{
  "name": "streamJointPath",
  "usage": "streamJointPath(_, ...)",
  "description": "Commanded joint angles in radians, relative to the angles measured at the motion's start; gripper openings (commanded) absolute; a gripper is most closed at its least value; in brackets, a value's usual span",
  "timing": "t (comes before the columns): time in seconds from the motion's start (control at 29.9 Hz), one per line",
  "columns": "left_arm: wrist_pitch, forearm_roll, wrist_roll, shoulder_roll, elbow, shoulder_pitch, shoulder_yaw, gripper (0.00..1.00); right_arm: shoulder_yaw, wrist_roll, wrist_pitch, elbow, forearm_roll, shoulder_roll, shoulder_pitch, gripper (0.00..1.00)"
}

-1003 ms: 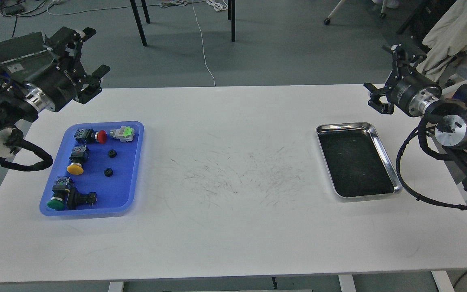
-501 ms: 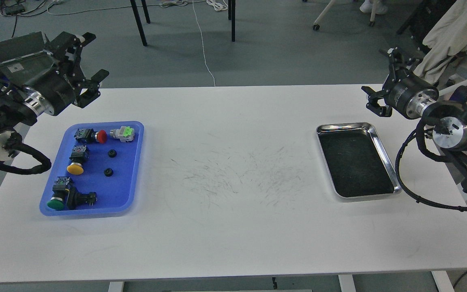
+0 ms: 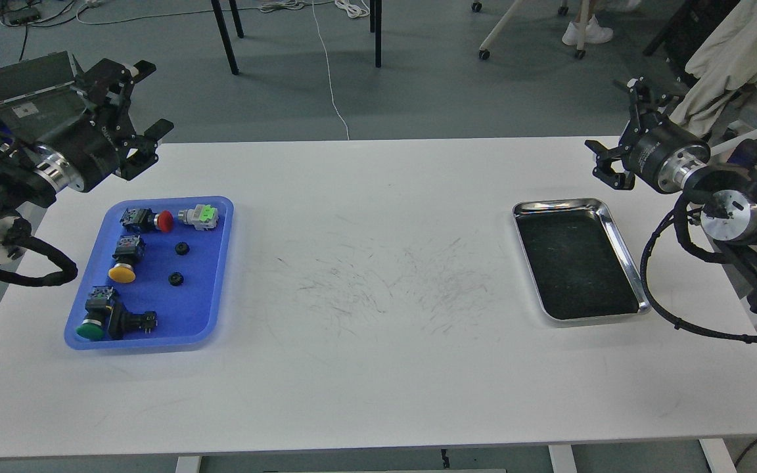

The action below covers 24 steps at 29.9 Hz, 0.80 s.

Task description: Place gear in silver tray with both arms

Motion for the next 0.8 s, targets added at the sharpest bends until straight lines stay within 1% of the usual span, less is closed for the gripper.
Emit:
streamJointPath(0.0, 0.003, 0.000, -0.002, -0.001, -0.001, 0.001, 0.000, 0.99, 0.000, 0.000, -0.001, 0.005, -0.001, 0.001, -0.001, 0.99)
streamJointPath(0.2, -0.005, 0.013, -0.009, 0.015, -0.005, -0.001, 0.018, 0.99, -0.017, 0.000, -0.001, 0.008, -0.002, 0.001, -0.001, 0.99)
streamJointPath(0.3, -0.014, 0.037, -0.014, 0.051, -0.017, -0.006, 0.060, 0.99, -0.018, 0.000, -0.001, 0.008, -0.004, -0.001, -0.001, 0.99)
streamJointPath(0.37, -0.017, 0.066, -0.023, 0.072, -0.042, -0.009, 0.063, 0.99, -0.018, 0.002, 0.001, 0.008, -0.004, 0.001, -0.001, 0.99)
streamJointPath(0.43, -0.015, 0.118, -0.025, 0.095, -0.072, -0.010, 0.064, 0.99, -0.018, 0.002, 0.001, 0.008, -0.002, 0.001, -0.001, 0.99)
streamJointPath(0.6, -0.017, 0.314, -0.025, 0.130, -0.086, -0.019, 0.063, 0.99, -0.020, 0.002, 0.001, 0.008, -0.004, 0.001, -0.001, 0.99)
streamJointPath(0.77, -0.002, 0.465, -0.025, 0.135, -0.080, -0.041, 0.063, 0.99, -0.020, 0.002, 0.001, 0.014, -0.004, 0.001, -0.001, 0.99)
